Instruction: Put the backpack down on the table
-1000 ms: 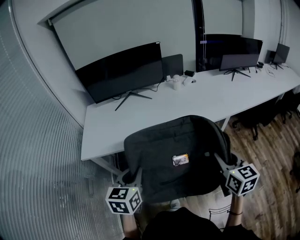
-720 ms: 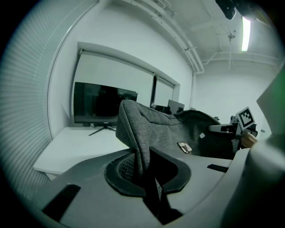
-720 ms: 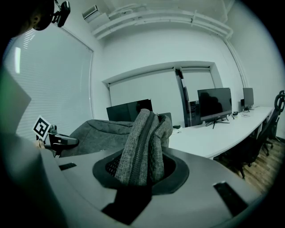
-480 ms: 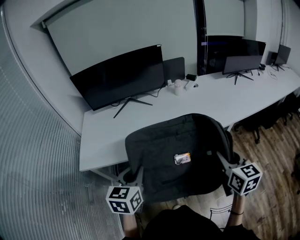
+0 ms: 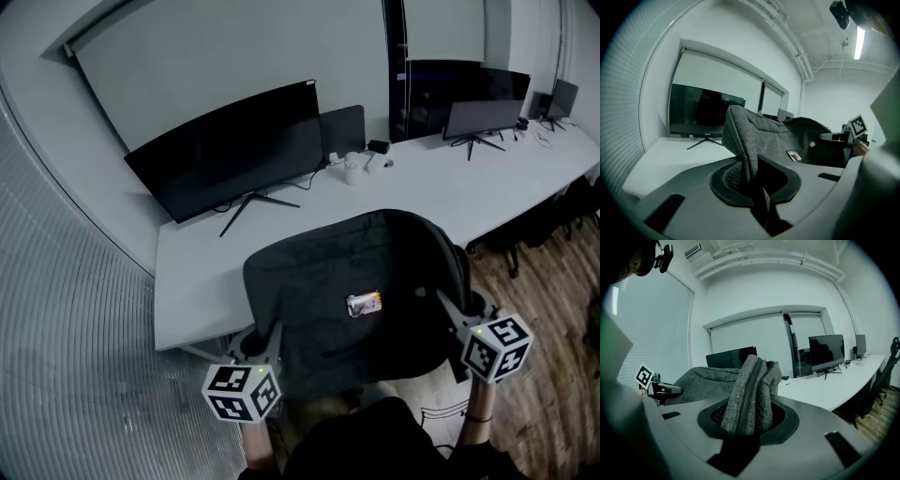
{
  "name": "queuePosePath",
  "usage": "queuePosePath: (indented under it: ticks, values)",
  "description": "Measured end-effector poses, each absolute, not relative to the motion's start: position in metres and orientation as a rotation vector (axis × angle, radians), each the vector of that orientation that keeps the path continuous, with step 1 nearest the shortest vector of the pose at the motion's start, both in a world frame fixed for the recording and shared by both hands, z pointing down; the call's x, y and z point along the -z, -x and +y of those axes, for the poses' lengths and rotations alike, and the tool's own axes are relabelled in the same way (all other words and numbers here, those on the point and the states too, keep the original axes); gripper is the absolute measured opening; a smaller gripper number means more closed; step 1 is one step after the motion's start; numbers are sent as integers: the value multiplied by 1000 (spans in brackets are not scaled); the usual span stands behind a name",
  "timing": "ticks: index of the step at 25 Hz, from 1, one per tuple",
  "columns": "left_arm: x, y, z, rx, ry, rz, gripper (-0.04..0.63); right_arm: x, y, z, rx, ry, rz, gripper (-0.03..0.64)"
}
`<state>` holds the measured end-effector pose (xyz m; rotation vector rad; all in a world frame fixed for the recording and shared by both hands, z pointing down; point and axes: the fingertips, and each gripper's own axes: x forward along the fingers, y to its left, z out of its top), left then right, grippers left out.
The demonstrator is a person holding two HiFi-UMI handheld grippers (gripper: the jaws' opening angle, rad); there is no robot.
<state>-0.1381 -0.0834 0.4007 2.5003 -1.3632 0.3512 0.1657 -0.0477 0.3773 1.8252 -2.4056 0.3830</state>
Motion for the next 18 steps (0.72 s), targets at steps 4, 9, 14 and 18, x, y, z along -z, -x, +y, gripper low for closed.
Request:
queuePosePath:
  ticks: [4,9,14,18]
  values:
    - [-393,136,-100,-334,-2502,-1372,43,-370,-168,-66,-373,-1819,-2418,110]
    - [-389,132,-124,-322,-2492,-1400,43,-366,-173,-98,-371,-1791,-2439,110]
    - [-384,129,-141,-301,-2479,-1455,43,-363,-177,-127,-353,-1750,-2485,110]
    - [-372,130,-172,-295,-2449,-1498,43,-351,-176,-168,-349,-1707,-2510,110]
